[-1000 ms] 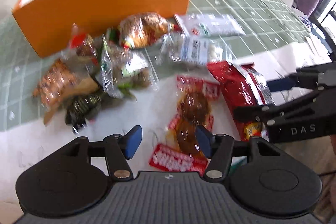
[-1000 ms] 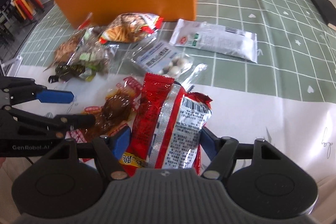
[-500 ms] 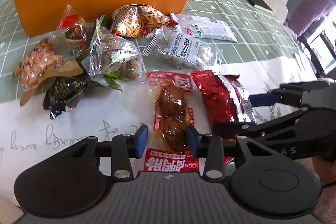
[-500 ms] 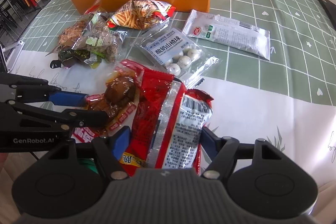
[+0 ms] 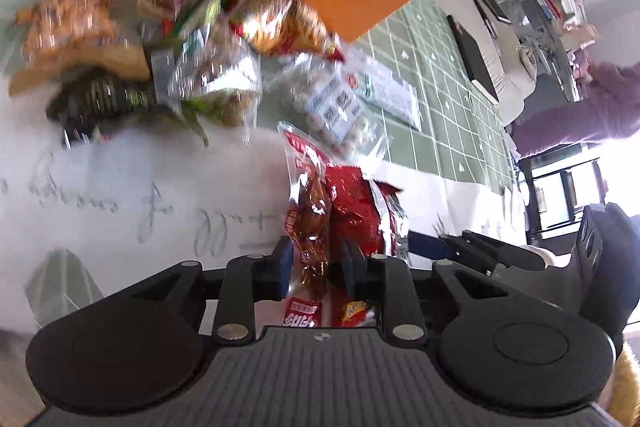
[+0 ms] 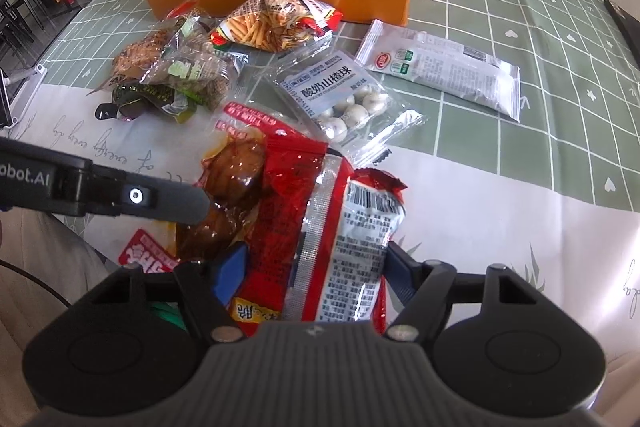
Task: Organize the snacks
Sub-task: 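Lift the meat packet with the left tool while the right tool lifts the chip bag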
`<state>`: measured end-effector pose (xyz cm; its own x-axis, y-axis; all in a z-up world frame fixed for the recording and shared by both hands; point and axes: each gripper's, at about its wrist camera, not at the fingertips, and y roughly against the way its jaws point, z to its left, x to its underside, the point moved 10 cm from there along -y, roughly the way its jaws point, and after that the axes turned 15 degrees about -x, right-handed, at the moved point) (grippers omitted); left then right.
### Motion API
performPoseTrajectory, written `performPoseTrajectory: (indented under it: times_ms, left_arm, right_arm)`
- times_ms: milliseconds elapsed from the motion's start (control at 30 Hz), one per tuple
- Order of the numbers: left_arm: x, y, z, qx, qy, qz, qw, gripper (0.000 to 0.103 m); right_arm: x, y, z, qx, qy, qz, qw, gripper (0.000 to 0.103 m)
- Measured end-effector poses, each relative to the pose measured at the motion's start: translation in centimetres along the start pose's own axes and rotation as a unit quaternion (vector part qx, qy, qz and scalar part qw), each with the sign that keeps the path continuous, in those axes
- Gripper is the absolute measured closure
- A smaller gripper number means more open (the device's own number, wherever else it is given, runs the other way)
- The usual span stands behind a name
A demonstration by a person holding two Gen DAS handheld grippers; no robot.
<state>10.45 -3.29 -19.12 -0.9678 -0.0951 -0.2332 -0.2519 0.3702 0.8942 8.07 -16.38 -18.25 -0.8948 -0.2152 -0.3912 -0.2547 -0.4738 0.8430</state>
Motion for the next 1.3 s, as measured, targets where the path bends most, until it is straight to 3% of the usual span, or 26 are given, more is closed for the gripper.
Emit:
performPoseTrajectory:
  times_ms: [233,367,500,633,833,1067,1133,1200,1300]
  left_arm:
    - [0.8,-2.1,-0.2,-0.028,0.004,0.022,0.9994,0.073]
    - [0.5,-2.2,-0.2,-0.022,0.015,0.017,0.9995,0.073]
    - [0.1,-2.4,-0.7,-0.035,0.014,-0.008,0.9992,0.075]
    - [-0.6,-2.5,-0.7,-0.034,0.033,-0.03,0.9984,0.069]
    - [-0.3,-1.8,-2.2,-0.095,-0.055,-0.079,0.9908,0.077]
    - [-0.3,-0.7,-2.3,-0.129,-0.082,-0.093,0.9839,0.079]
    - [-0.4,-0.1,-2.0,-0.126,-0.083,-0.1,0.9835,0.089]
    - [-0.6,0.9,-1.8,-0.122,-0.082,-0.108,0.9833,0.092]
    - [-0.9,1.8,-1.4,-0.151,-0.097,-0.124,0.9759,0.094]
  right_arm:
    - [0.0,0.0,0.2,0.004,0.013,-0.002,1.0,0.034]
    - [-0.2,0.2,-0.2,0.0,0.003,-0.01,1.0,0.034]
    - [-0.3,0.4,-0.6,-0.005,-0.011,-0.02,1.0,0.034]
    - [-0.3,0.6,-0.7,-0.028,-0.027,-0.029,0.999,0.035]
    - [-0.3,0.8,-0.9,-0.035,-0.041,-0.034,0.998,0.036]
    - [-0.3,0.8,-0.7,-0.03,-0.034,-0.025,0.999,0.036]
    - [-0.3,0.9,-0.7,-0.028,-0.035,-0.026,0.999,0.036]
    - [-0.4,1.3,-0.5,-0.026,-0.033,-0.03,0.999,0.036]
    - [-0.5,1.7,-0.1,-0.026,-0.025,-0.035,0.999,0.036]
